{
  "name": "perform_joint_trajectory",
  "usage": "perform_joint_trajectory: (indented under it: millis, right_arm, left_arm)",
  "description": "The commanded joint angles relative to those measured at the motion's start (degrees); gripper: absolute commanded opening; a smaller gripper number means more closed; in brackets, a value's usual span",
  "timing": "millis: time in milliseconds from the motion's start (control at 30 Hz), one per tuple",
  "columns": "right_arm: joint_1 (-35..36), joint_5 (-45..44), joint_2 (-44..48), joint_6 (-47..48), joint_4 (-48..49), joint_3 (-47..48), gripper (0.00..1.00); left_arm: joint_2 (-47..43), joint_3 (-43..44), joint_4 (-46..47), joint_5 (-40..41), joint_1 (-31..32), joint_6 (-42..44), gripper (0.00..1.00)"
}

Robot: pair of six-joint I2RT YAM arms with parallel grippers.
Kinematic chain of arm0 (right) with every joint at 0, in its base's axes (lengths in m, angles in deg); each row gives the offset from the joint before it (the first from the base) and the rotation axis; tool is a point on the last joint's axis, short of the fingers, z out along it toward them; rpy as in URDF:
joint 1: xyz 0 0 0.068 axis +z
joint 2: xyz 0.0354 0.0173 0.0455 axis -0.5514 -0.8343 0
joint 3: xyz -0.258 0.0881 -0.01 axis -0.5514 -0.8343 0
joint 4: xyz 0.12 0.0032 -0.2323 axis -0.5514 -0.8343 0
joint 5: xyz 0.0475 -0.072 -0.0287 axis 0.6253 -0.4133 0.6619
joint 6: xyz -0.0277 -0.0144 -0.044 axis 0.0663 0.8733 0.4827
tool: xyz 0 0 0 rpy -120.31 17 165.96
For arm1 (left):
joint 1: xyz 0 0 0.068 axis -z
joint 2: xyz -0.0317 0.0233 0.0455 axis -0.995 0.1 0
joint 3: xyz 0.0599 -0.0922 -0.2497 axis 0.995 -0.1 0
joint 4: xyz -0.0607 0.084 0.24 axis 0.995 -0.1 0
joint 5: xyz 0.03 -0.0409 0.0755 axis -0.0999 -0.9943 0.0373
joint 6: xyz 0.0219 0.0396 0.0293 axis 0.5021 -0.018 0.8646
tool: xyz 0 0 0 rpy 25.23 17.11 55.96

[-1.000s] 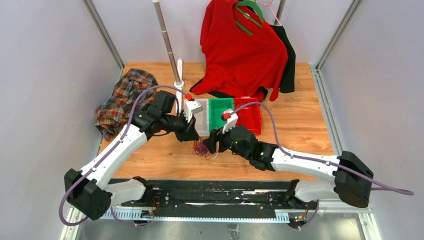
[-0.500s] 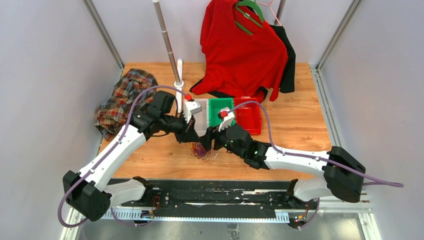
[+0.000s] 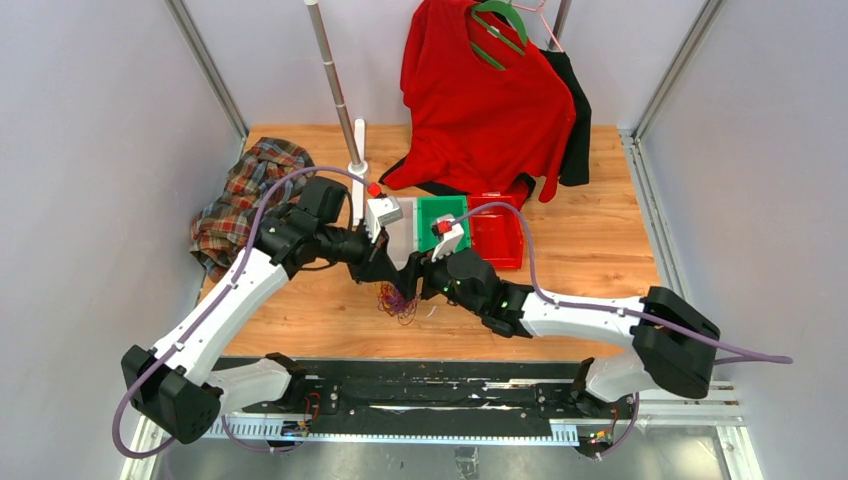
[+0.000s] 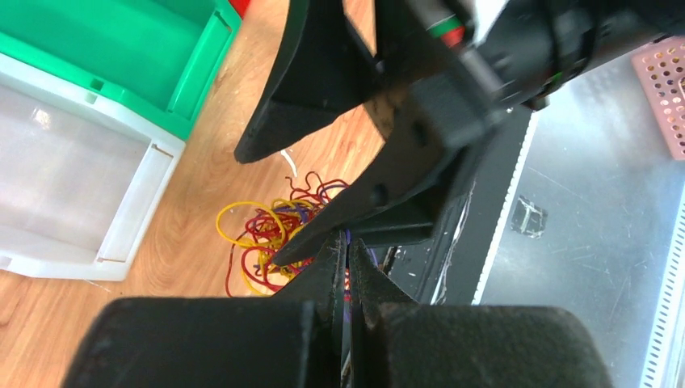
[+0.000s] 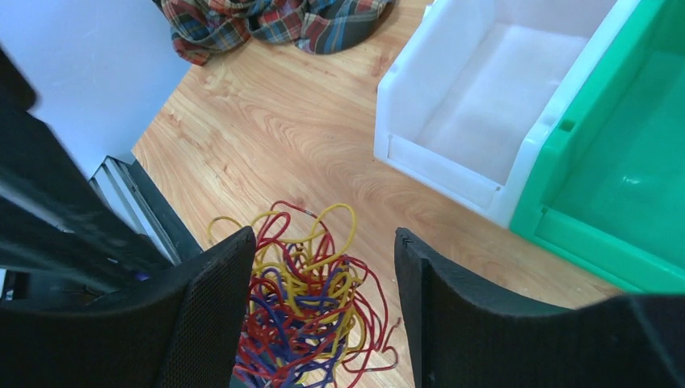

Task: Untangle the cables

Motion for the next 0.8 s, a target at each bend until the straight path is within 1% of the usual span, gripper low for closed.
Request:
perform_joint_trajectory:
  millis: [0, 267, 400, 567, 767]
  right_arm:
    - [1.7, 1.9, -3.2, -2.5, 4.0, 1.7, 0.64]
    - [1.7, -0.5, -7.1, -4.4, 5.4, 0.8, 0.64]
    - [1.7, -4.5, -7.5, -4.5, 5.5, -2.3, 0.63]
    - [1.7, -10.6, -6.0, -4.8, 8.0, -7.4, 0.62]
    - [1.5, -15.6, -1.8, -4.5, 6.0, -11.3, 0.6]
  left_arm:
    - [-1.4, 4.0, -1.6, -2.2, 0.5, 0.3, 0.01]
    - [-1.8, 7.6, -3.1, -3.6, 0.5, -1.0, 0.01]
    - [-1.7, 12.9, -7.0, -2.2, 0.5, 0.4, 0.01]
    - [-1.9, 19.6, -12.2, 1.0, 0.5, 2.9, 0.01]
    - [-2.4, 25.8, -15.6, 4.1, 0.5, 5.0, 0.0]
